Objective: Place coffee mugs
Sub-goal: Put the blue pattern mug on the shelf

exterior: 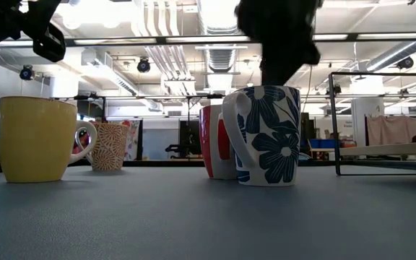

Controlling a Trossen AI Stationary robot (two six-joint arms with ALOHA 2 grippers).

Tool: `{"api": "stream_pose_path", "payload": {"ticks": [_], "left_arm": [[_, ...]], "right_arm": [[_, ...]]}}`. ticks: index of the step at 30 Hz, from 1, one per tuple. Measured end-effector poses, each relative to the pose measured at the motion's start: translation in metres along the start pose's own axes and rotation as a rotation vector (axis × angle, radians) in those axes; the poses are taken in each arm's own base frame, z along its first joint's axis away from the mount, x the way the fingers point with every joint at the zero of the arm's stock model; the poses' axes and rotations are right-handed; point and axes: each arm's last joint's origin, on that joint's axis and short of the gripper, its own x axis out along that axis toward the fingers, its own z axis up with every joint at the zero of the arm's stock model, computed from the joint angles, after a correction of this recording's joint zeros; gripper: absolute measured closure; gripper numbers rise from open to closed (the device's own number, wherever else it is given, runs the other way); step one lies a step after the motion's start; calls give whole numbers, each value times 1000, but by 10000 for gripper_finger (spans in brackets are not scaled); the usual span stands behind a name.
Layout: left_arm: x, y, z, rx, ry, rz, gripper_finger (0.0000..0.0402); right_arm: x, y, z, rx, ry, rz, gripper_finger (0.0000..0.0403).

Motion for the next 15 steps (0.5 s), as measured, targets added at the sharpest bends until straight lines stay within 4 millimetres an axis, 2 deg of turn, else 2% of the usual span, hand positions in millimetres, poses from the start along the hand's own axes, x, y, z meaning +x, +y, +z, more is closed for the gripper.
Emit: {"api": "stream_pose_path", "payload": {"ticks": [8, 15], "left_arm": [[0, 0, 0, 0, 0, 0, 306], [0, 0, 0, 0, 0, 0, 306]], "right_arm": [[34, -6, 14, 63, 83, 27, 289], [36, -5, 15, 41, 98, 51, 289]]}}
